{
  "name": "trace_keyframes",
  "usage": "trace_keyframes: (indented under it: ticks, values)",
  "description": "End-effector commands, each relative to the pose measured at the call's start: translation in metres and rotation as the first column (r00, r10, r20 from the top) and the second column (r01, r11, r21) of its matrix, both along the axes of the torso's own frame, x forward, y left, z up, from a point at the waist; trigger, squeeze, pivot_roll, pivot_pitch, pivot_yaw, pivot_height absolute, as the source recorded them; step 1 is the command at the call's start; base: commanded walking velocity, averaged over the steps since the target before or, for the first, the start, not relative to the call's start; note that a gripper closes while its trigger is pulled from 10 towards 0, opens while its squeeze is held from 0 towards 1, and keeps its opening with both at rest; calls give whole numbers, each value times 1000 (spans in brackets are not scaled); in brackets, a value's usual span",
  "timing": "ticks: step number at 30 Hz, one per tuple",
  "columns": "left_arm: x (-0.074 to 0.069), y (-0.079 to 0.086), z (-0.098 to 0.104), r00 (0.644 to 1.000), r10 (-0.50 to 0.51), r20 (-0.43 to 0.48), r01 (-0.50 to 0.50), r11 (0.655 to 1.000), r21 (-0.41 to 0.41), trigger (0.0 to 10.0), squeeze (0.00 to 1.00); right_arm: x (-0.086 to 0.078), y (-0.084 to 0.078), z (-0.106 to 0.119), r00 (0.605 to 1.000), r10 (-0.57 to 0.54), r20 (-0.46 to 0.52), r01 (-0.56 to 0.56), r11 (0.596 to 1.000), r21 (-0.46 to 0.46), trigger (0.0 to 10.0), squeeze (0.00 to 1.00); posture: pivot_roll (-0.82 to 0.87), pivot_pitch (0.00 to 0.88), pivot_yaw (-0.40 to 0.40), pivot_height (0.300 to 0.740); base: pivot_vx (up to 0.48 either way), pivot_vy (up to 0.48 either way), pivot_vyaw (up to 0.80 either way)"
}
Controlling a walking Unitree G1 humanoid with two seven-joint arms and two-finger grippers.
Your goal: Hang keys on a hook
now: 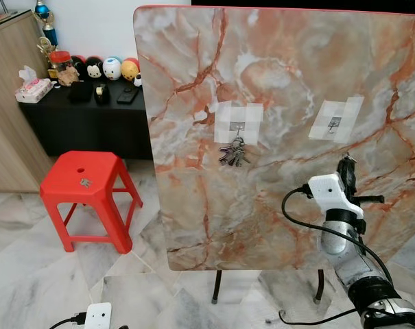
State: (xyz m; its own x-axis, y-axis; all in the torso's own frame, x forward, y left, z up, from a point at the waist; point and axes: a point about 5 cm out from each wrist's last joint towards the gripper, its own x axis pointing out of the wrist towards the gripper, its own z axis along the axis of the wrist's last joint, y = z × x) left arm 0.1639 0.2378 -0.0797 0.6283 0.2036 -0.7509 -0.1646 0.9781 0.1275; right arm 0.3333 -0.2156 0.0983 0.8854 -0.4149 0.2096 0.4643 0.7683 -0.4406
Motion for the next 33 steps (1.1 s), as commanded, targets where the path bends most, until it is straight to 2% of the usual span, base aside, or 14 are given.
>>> trace_keyframes:
  ticks: [1,2,4,5,6,10,18,24,33]
  values:
    - [-9,2,-4,999,14,-36,-14,1000,-6,10000,0,-5,-8,-7,999,-32,16,27,961,275,10000,0,145,0,-62,740,0,0,0]
    - [-10,3,-4,999,16,-37,-16,1000,-5,10000,0,-7,-9,-10,999,-48,19,39,935,352,10000,0,144,0,-60,740,0,0,0]
    - [-13,4,-5,999,19,-42,-19,1000,-3,10000,0,-11,-12,-16,997,-79,16,60,858,511,10000,0,140,0,-59,740,0,0,0]
    - [-14,5,-5,999,20,-44,-20,1000,-2,10000,0,-12,-13,-18,996,-86,15,64,829,556,10000,0,140,0,-59,740,0,0,0]
    - [-15,5,-5,999,18,-48,-18,1000,1,10000,0,-13,-13,-20,996,-88,4,70,817,572,10000,0,132,0,-56,740,0,0,0]
    - [-16,5,-6,998,5,-55,-4,1000,4,10000,0,-19,-15,-24,999,-45,-16,47,851,523,10000,0,121,0,-51,740,0,0,0]
    - [-14,5,-5,998,-11,-57,12,1000,13,10000,0,-16,-9,-12,997,4,76,-45,834,550,10000,0,126,0,-50,740,0,0,0]
    - [-16,12,-4,999,9,-54,-7,999,36,10000,0,-15,-2,-4,992,53,113,-104,847,521,10000,0,134,0,-58,740,0,0,0]
    - [-15,12,-3,999,22,-43,-21,999,31,10000,0,-19,-7,-3,992,24,121,-85,847,524,10000,0,125,0,-61,740,27,0,0]
